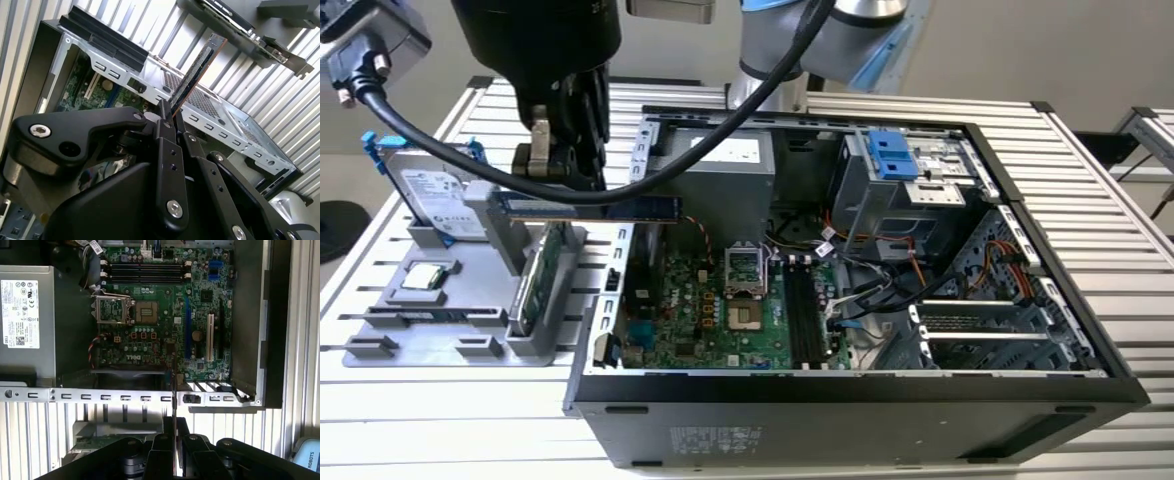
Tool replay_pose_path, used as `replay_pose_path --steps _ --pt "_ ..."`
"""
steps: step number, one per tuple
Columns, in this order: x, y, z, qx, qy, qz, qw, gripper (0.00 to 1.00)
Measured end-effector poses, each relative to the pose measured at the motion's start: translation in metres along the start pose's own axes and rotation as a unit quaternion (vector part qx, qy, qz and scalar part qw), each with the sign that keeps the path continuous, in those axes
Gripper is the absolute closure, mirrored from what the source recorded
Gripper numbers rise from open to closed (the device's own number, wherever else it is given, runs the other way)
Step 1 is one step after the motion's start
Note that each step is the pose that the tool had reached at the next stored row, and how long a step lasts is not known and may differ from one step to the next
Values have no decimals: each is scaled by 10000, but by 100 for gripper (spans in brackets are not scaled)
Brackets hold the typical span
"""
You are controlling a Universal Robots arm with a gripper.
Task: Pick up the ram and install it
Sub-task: 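Pick up the ram and move it above insertion slot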
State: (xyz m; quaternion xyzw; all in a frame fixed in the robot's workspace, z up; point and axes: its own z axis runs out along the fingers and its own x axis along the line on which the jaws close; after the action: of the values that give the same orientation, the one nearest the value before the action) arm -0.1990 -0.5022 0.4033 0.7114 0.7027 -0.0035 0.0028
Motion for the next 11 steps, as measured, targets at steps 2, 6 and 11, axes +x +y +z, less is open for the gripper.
replay_pose_path --steps 2,6,11 --pt "0 19 -1 1 -1 0 10000 100" --pt "1 53 0 2 0 0 10000 100" --pt "1 97 0 3 0 0 10000 100"
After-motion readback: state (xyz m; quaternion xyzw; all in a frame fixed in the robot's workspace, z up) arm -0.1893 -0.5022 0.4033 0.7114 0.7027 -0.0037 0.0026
